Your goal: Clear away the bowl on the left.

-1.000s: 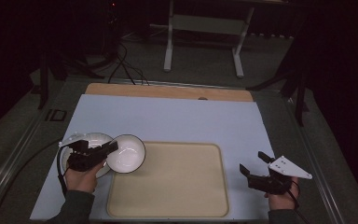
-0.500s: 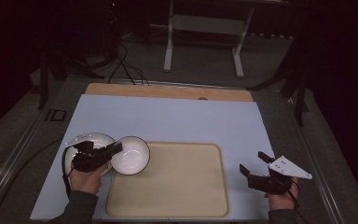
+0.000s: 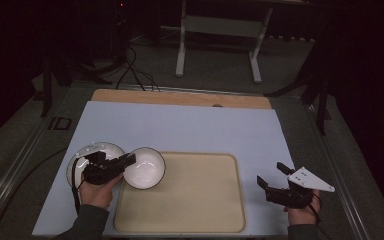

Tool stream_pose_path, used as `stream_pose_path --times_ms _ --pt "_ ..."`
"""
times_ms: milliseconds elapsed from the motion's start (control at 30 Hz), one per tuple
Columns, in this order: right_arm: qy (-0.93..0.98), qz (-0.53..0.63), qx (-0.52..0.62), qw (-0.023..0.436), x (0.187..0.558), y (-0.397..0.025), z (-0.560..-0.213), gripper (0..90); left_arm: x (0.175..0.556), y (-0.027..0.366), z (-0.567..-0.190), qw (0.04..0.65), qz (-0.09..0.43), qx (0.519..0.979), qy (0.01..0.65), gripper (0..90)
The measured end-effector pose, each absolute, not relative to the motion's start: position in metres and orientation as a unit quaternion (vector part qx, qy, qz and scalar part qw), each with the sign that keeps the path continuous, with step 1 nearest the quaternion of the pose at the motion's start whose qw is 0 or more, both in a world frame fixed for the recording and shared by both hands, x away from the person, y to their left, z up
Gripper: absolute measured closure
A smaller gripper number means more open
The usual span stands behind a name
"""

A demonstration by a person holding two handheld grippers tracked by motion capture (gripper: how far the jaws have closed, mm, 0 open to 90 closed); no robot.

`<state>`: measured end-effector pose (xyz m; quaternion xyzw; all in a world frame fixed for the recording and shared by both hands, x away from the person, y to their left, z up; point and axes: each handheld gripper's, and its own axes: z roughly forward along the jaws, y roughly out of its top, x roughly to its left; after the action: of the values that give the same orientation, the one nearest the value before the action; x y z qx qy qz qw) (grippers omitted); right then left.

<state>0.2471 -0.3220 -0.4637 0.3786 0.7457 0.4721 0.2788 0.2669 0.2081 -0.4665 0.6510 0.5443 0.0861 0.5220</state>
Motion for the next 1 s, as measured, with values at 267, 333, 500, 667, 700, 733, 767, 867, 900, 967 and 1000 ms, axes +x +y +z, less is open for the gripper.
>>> stream_pose_path --times_ms 267,333,500,667,700,733,767,867,900,967,1000 --pt "0.746 0.471 0.378 0.279 0.247 -0.322 -0.464 14.3 0.267 0.204 -0.467 0.522 0.084 0.655 0.54 76.0" --pt "0.746 0.471 0.378 0.279 0.247 -0.322 -0.464 14.2 0.268 0.202 -0.467 0.522 0.082 0.656 0.539 75.9" --pt "0.746 0.471 0.379 0.279 0.247 -0.322 -0.464 14.2 0.268 0.199 -0.468 0.522 0.081 0.658 0.537 75.9" --pt "0.746 0.471 0.378 0.279 0.247 -0.322 -0.464 14.2 0.268 0.195 -0.468 0.522 0.078 0.662 0.532 76.1" --pt "0.746 0.472 0.378 0.279 0.247 -0.322 -0.464 14.2 0.268 0.194 -0.468 0.523 0.078 0.663 0.531 76.1" --pt "0.746 0.472 0.378 0.279 0.247 -0.322 -0.464 14.2 0.269 0.193 -0.468 0.522 0.077 0.664 0.53 76.1" --pt "0.746 0.472 0.378 0.279 0.247 -0.322 -0.464 14.2 0.269 0.192 -0.468 0.522 0.076 0.664 0.53 76.1" --pt "0.746 0.471 0.378 0.279 0.247 -0.322 -0.464 14.3 0.269 0.19 -0.469 0.521 0.075 0.666 0.529 76.0" --pt "0.746 0.471 0.378 0.279 0.247 -0.322 -0.464 14.2 0.27 0.189 -0.469 0.52 0.076 0.667 0.528 76.1" --pt "0.747 0.471 0.378 0.279 0.247 -0.322 -0.464 14.2 0.27 0.187 -0.47 0.52 0.075 0.668 0.528 76.0" --pt "0.747 0.471 0.378 0.279 0.247 -0.322 -0.464 14.2 0.27 0.187 -0.47 0.52 0.075 0.668 0.527 76.1"
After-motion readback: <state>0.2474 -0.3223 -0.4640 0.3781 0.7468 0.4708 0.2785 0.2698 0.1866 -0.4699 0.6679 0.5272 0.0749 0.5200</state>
